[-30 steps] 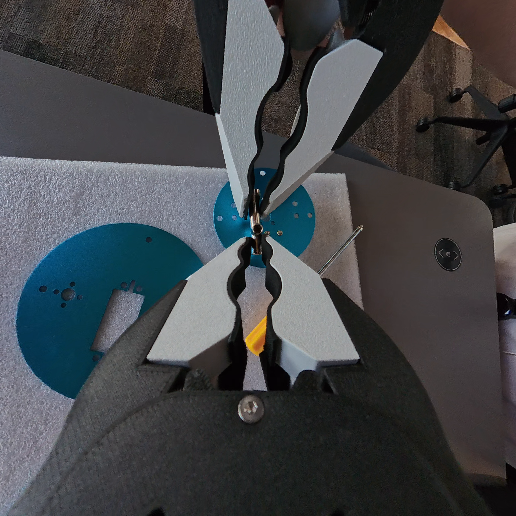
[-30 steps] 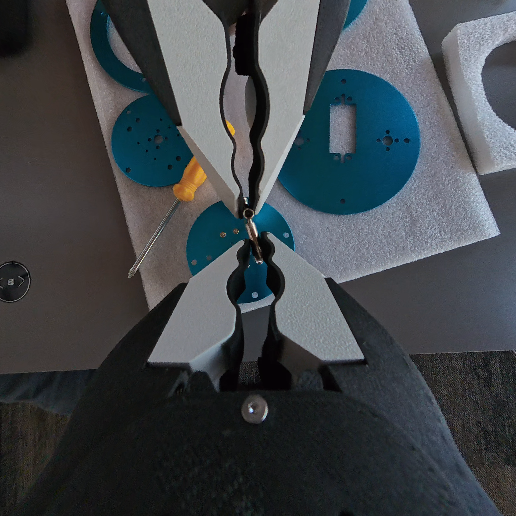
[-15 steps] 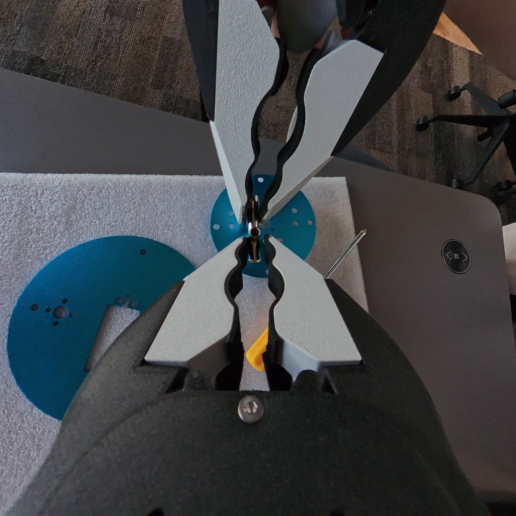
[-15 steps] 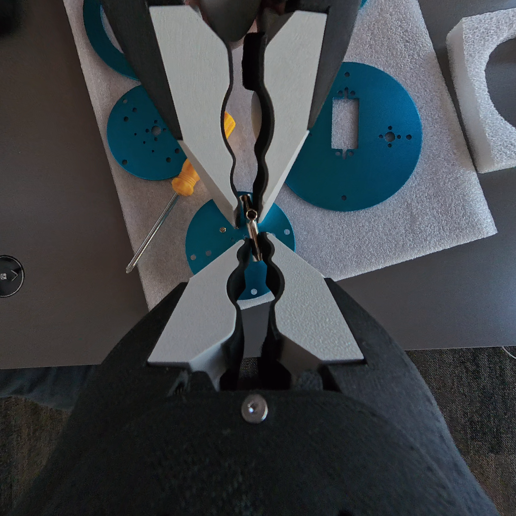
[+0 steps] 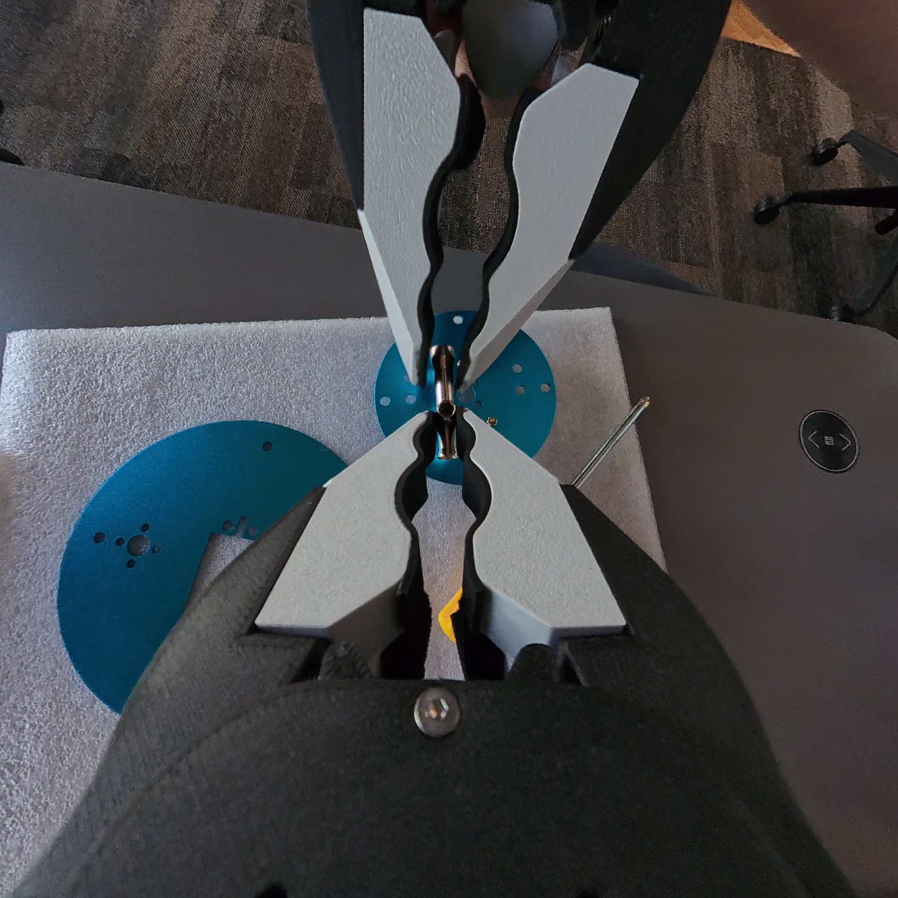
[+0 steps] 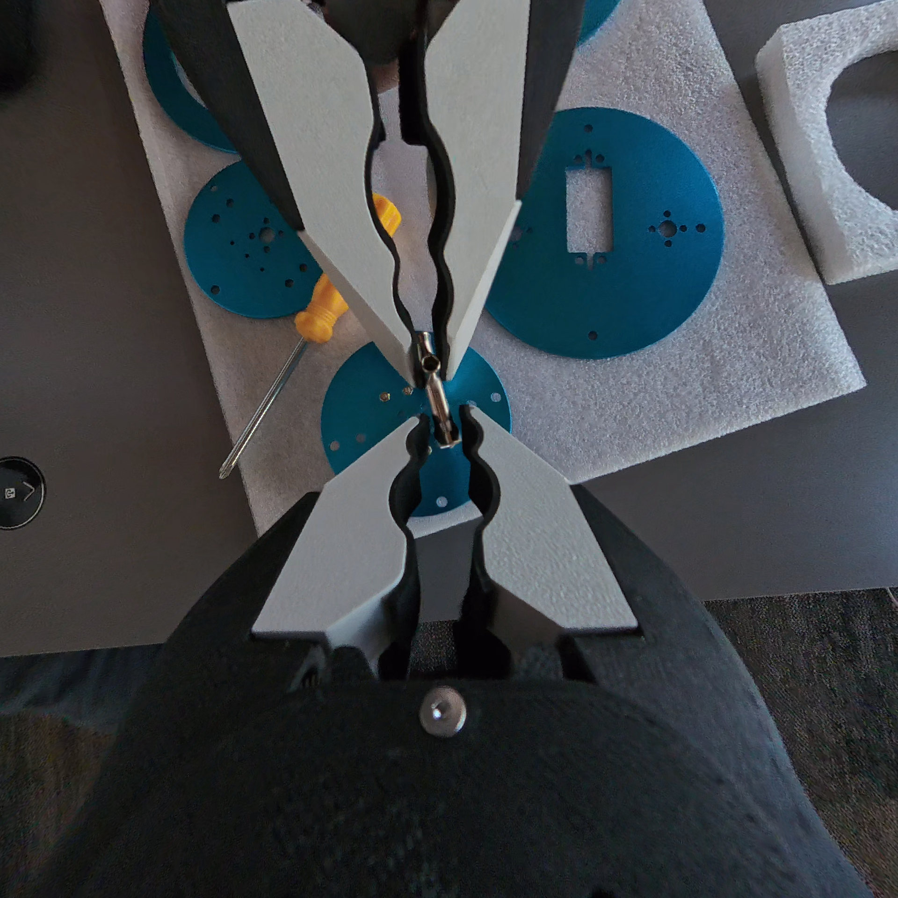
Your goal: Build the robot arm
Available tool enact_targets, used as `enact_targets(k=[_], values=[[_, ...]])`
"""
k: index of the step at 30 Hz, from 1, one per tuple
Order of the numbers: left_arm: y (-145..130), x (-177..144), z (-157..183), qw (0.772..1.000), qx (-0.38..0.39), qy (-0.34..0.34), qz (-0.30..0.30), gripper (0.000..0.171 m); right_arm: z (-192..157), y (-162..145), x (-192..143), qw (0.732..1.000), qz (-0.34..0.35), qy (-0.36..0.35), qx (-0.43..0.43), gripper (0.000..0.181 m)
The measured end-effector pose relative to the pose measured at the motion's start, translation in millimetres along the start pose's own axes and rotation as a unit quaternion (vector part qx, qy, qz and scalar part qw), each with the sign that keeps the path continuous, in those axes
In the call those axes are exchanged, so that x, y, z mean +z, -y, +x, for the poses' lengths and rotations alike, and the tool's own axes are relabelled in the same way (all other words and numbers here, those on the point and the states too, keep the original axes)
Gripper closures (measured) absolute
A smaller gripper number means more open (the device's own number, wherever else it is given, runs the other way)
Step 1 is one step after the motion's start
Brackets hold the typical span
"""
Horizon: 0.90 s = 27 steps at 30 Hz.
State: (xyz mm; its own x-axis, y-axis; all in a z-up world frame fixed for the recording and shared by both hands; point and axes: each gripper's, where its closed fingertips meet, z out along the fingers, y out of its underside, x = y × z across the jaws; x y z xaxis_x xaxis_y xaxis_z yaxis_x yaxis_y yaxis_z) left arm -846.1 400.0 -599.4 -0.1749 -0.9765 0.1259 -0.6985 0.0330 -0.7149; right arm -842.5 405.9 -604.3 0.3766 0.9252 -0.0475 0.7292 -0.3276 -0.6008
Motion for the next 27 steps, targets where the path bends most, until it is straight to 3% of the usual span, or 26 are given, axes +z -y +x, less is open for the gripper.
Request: enact_targets(k=[4,9,27], values=[[-0.6,0.0,0.0,1.0,0.004,0.003,0.004,0.166,2.2,-2.8,-5.7,0.999,0.046,-0.006,0.027,0.156],[-0.8,0.2,0.1,1.0,0.014,0.008,-0.004,0.166,-1.1,5.9,-18.9,0.988,0.141,0.007,0.057,0.156],[-1.0,0.4,2.6,1.0,0.011,-0.006,0.001,0.166,-6.4,0.1,-11.2,0.989,0.133,-0.014,0.06,0.16]])
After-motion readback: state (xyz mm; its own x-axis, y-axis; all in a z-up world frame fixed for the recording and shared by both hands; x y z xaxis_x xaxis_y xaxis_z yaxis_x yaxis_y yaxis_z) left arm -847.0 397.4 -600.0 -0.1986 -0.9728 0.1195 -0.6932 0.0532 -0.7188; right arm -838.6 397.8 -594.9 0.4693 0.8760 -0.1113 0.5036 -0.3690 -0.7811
